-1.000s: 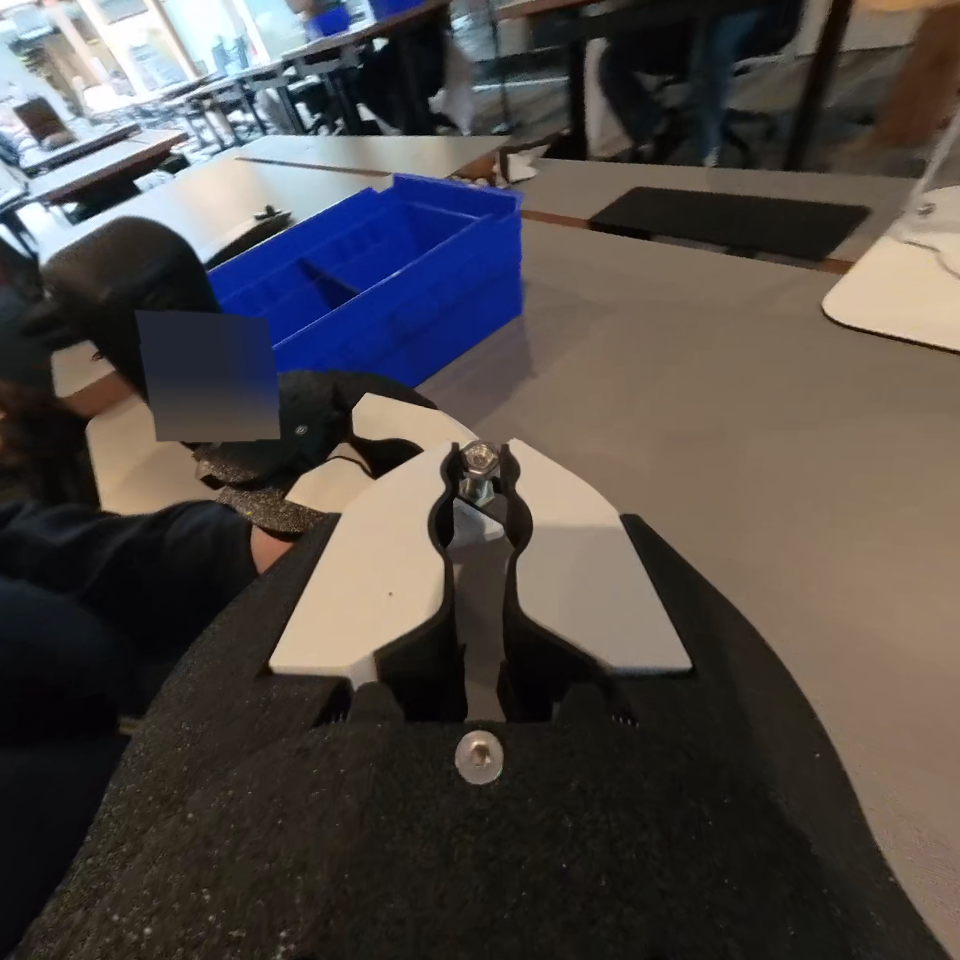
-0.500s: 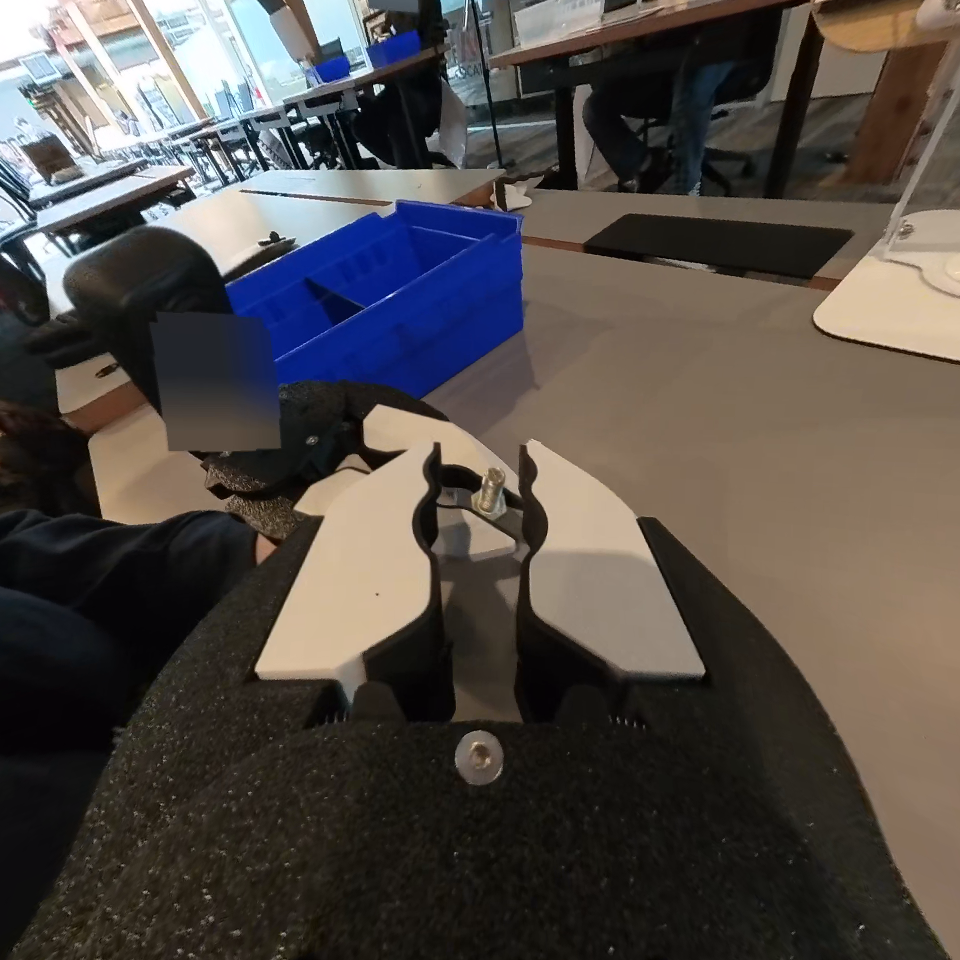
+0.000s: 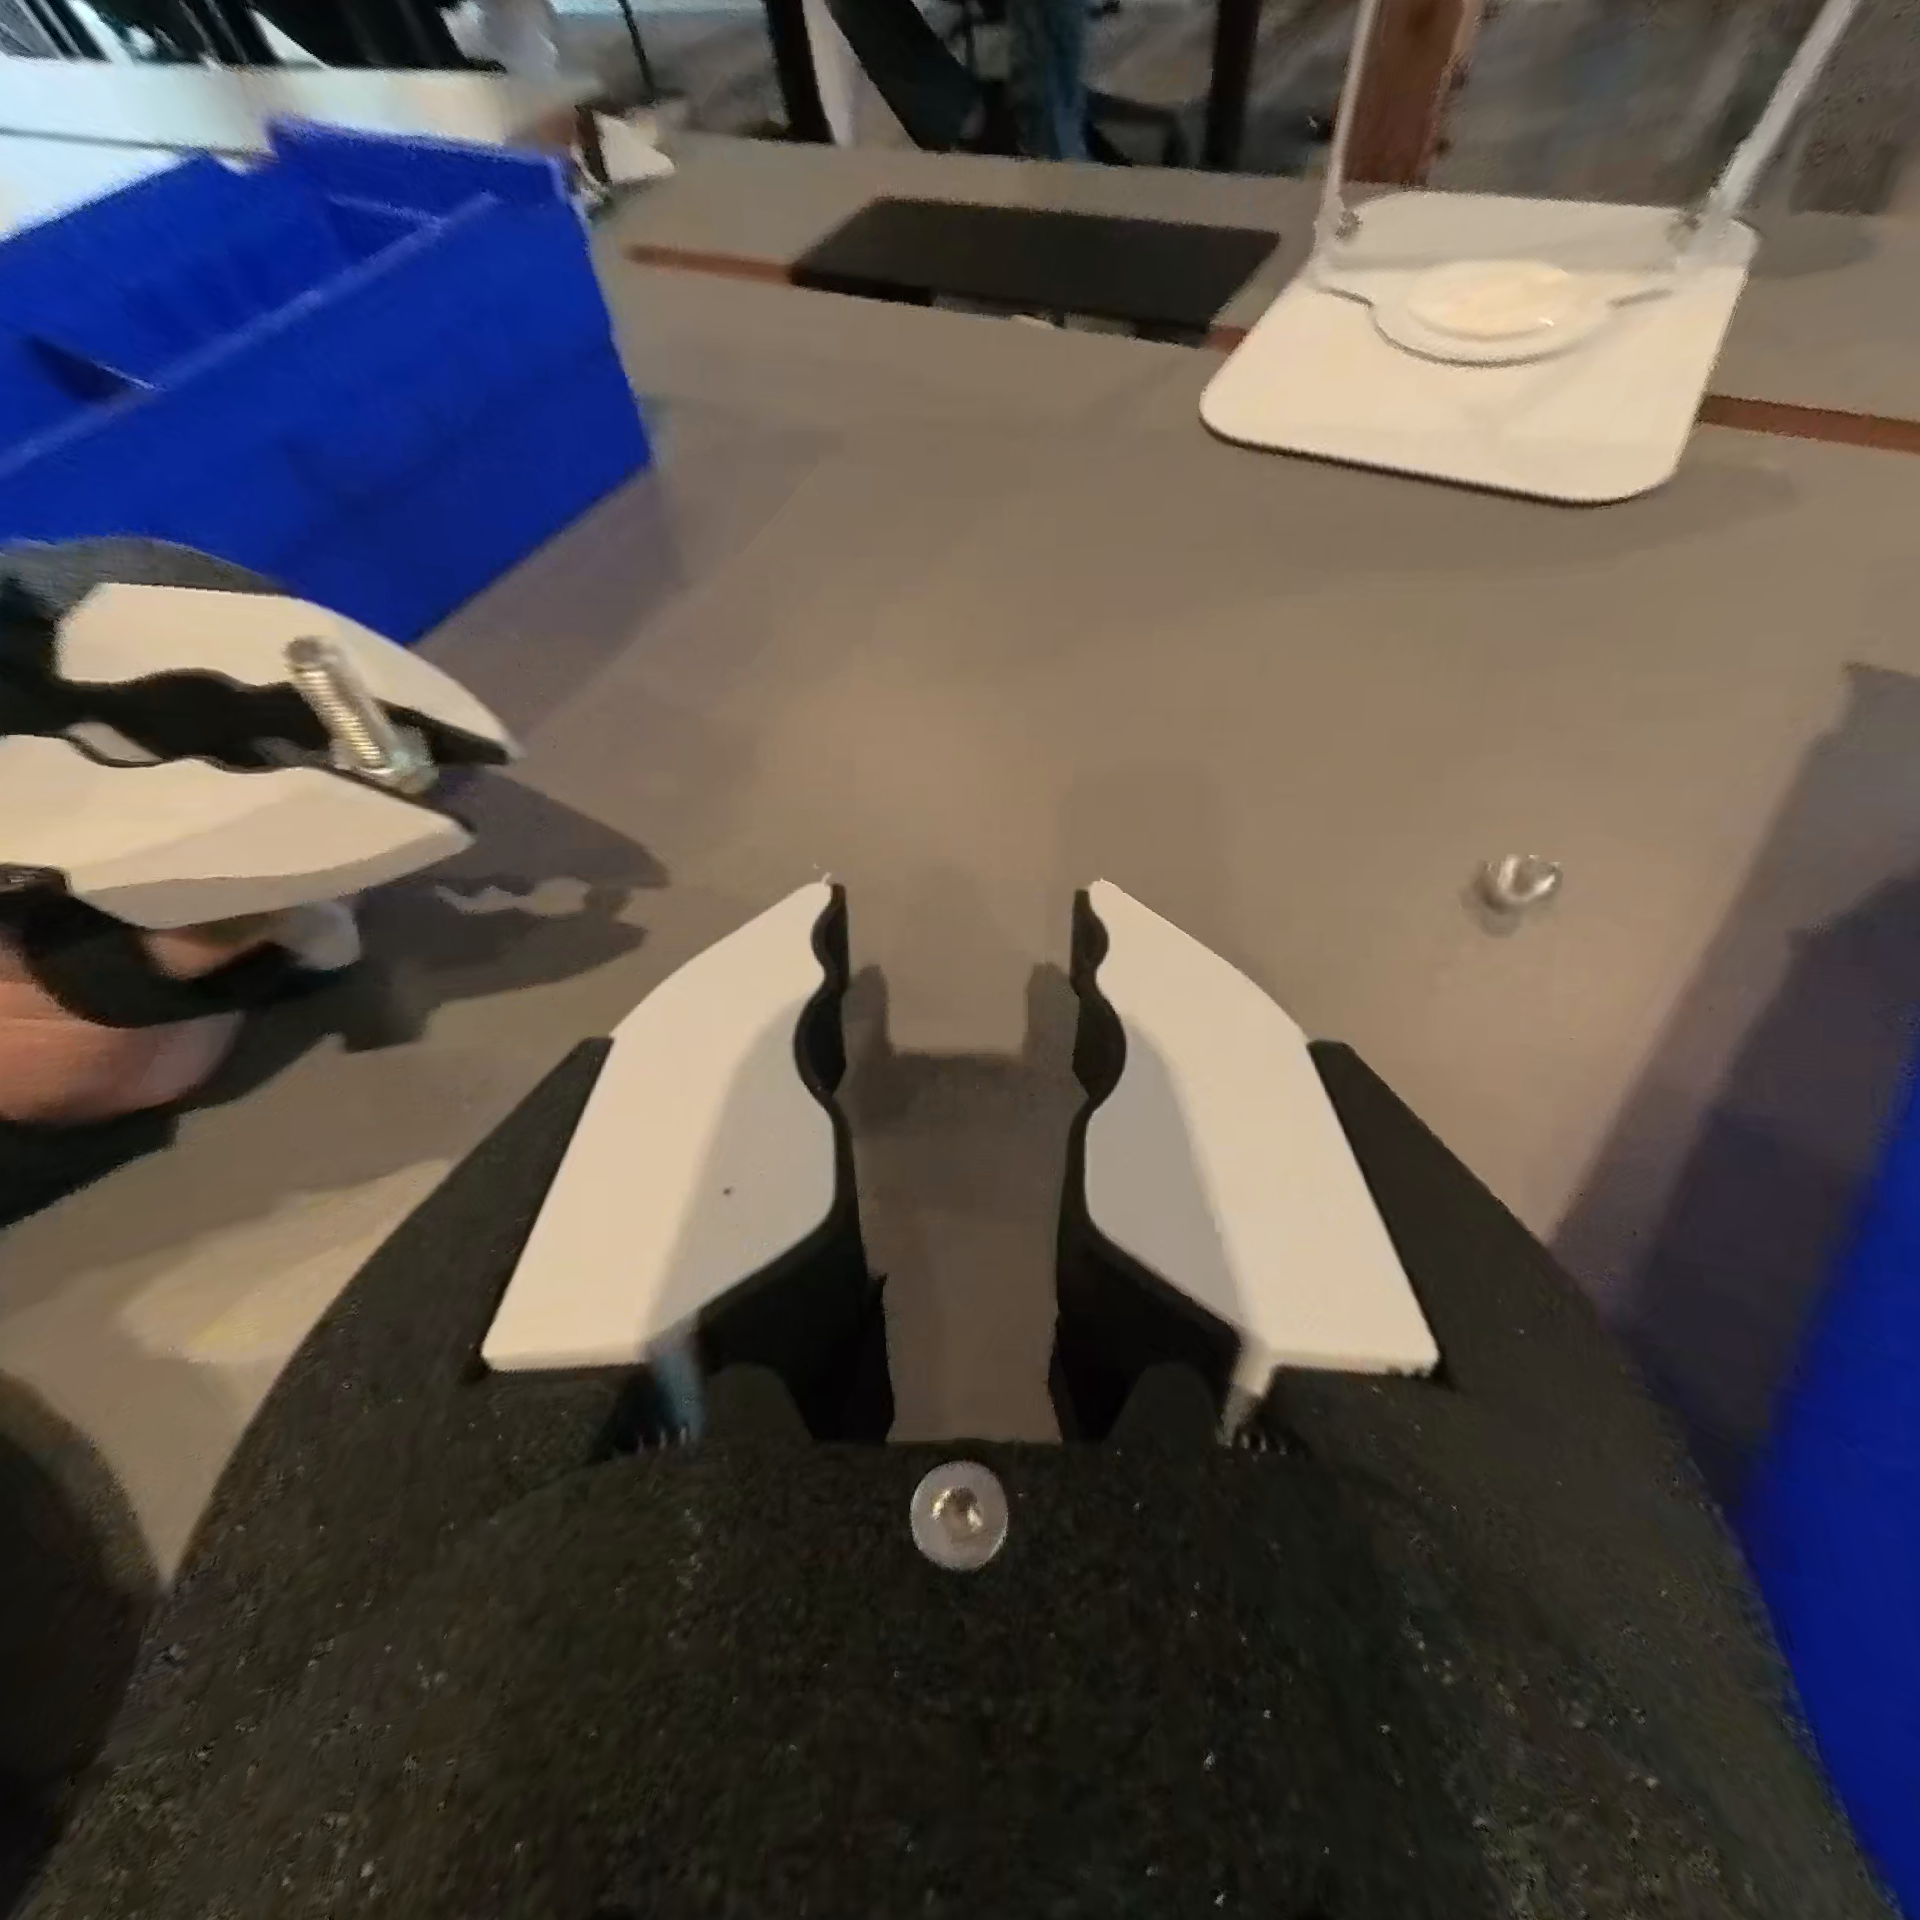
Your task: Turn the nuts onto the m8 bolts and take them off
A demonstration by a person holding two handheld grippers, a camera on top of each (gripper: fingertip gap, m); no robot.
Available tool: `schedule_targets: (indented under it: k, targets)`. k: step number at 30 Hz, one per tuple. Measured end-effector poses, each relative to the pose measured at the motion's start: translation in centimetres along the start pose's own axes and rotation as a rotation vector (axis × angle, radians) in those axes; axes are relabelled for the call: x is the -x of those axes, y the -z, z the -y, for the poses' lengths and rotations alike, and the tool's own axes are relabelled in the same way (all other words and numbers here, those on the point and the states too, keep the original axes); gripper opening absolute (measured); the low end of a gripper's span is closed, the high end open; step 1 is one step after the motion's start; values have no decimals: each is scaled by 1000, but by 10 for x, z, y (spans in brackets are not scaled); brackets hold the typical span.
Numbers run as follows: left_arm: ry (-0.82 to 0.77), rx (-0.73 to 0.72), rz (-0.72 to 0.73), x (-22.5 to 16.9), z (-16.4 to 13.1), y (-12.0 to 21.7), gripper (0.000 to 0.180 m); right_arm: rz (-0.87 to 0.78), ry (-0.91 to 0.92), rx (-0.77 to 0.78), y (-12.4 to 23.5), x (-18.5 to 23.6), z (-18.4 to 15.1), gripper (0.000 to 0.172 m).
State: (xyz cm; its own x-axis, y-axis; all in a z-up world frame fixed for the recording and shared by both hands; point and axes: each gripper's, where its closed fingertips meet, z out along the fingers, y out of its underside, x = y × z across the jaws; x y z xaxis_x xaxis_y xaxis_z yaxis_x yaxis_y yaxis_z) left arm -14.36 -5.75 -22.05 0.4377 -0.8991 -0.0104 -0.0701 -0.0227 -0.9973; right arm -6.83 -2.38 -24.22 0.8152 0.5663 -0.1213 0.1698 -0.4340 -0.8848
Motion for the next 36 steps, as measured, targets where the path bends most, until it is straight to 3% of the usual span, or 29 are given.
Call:
schedule_targets:
  k: [5, 9, 11, 17, 22, 36]
  targets:
    - [-17, 18, -16, -3, -2, -2, 14, -18, -19, -36, -1, -14, 2, 42]
    - [-18, 21, -24, -4, -3, -2, 14, -39, 128, -11, -3, -29, 23, 34]
    - [-25, 23, -30, -6, -3, -2, 14, -27, 294, 98, -5, -39, 37, 35]
    - [-37, 38, -46, -9, -5, -4, 14, 38, 617, 623, -35, -92, 41, 32]
    - [-24, 35, -56, -9, -5, -3, 14, 137, 951, 843, -75, -137, 26, 31]
    - [9, 34, -75, -7, -4, -3, 14, 327, 851, 1022, -119, -173, 7, 27]
